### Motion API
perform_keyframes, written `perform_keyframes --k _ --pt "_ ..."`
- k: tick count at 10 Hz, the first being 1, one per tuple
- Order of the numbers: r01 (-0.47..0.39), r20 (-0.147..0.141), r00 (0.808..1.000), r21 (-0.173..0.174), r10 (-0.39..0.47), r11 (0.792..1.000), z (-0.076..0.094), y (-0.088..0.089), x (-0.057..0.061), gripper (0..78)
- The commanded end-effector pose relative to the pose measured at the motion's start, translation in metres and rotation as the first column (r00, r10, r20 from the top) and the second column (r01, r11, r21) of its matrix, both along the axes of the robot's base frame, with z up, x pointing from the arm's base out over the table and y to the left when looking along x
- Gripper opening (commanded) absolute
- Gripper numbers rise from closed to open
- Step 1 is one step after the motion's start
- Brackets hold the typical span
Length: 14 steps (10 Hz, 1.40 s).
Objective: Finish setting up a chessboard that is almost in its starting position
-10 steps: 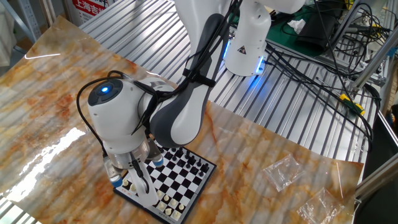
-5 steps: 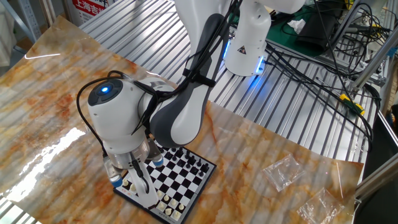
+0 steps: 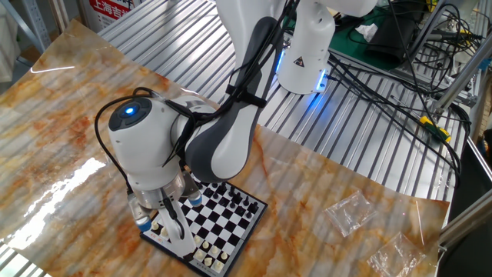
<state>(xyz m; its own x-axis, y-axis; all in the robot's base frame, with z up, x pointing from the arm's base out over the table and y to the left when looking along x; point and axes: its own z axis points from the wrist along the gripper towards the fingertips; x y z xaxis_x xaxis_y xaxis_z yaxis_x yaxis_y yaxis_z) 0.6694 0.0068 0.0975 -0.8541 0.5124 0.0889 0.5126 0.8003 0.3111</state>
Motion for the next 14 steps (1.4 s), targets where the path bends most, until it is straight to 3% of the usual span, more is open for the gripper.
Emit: perform_keyframes --k 1,5,6,9,14 --pt "0.103 -0.045 0.994 0.012 -0.102 0.995 0.032 0.008 -0.007 77.4" --pt "0.109 -0.058 0.992 -0.007 -0.11 0.994 0.044 0.012 -0.005 77.4" --pt "0.099 -0.066 0.993 -0.035 -0.102 0.994 0.048 0.011 -0.006 77.4" --pt "0.045 -0.096 0.993 -0.164 -0.061 0.985 0.054 0.008 -0.007 77.4" --pt "0.006 -0.116 0.993 -0.235 -0.034 0.972 0.065 0.0 -0.012 77.4"
